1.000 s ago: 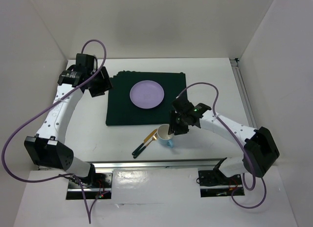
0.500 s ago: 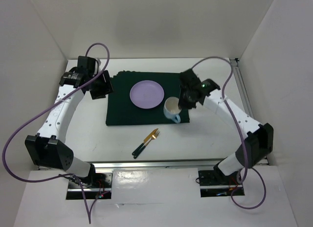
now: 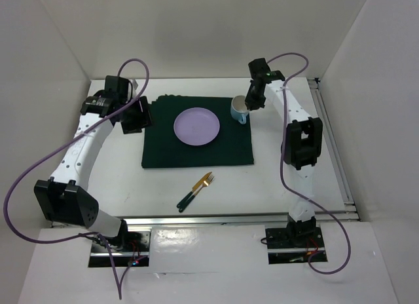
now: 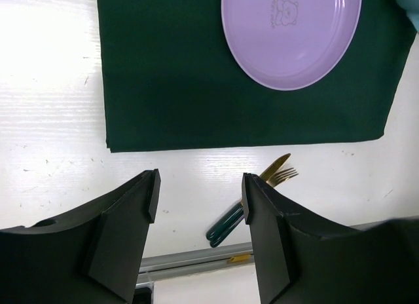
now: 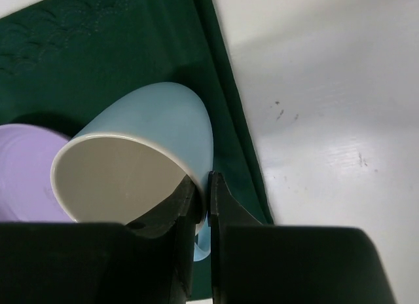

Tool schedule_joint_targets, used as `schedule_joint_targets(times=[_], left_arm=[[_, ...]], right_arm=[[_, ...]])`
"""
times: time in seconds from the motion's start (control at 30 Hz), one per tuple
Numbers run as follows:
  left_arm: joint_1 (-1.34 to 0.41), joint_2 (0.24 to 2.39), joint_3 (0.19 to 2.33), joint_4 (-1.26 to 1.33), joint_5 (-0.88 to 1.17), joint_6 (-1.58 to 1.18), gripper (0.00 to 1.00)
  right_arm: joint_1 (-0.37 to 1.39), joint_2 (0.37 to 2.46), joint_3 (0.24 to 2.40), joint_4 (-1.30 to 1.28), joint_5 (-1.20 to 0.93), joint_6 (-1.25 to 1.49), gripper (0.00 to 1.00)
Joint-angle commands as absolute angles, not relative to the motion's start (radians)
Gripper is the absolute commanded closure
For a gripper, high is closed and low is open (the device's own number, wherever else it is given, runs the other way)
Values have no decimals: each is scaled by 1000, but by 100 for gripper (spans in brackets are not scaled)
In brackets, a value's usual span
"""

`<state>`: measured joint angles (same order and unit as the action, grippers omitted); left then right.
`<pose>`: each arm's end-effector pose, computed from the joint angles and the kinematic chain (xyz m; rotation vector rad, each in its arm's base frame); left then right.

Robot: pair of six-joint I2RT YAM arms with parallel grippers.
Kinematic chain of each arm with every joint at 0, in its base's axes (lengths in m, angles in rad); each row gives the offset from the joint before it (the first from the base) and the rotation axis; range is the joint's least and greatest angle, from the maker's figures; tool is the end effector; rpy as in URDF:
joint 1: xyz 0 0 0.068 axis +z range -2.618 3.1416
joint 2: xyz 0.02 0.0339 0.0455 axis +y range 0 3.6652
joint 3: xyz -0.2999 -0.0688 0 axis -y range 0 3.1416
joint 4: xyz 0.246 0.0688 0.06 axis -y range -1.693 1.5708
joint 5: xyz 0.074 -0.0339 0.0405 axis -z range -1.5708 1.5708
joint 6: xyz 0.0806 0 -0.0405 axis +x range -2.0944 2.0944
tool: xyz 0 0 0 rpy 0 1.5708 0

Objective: Set the dinner table for one person

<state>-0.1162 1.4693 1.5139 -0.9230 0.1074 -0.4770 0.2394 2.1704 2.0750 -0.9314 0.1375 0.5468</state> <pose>0.3279 -0.0470 0.3641 -0.3980 2.4503 -0.3893 0.5073 0.1124 0.2657 0.4450 2.5478 0.1118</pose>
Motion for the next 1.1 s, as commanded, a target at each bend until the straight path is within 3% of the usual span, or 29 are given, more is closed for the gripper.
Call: schedule_joint_targets(times=[0.0, 0.73, 0.87, 0.9, 0.93, 1.07], left_arm=[[-118, 1479, 1499, -927, 135, -453, 30], [-297, 1402, 1267, -887, 161, -443, 29], [-336, 1362, 1213, -887, 161, -453, 29], [-351, 1362, 1213, -887, 161, -463, 29], [-366, 1349, 1200, -887, 161, -463, 29], [-403, 1338, 1169, -887, 161, -463, 29]], right_arm=[[252, 2213, 2245, -873, 87, 549, 100], [242, 2355, 2296, -773, 98, 568, 100], [242, 2393, 2338, -787, 77, 568, 80], [242, 2393, 2347, -787, 77, 568, 64], [242, 2393, 2347, -787, 77, 568, 55], [242, 2370, 2316, -764, 66, 568, 50]])
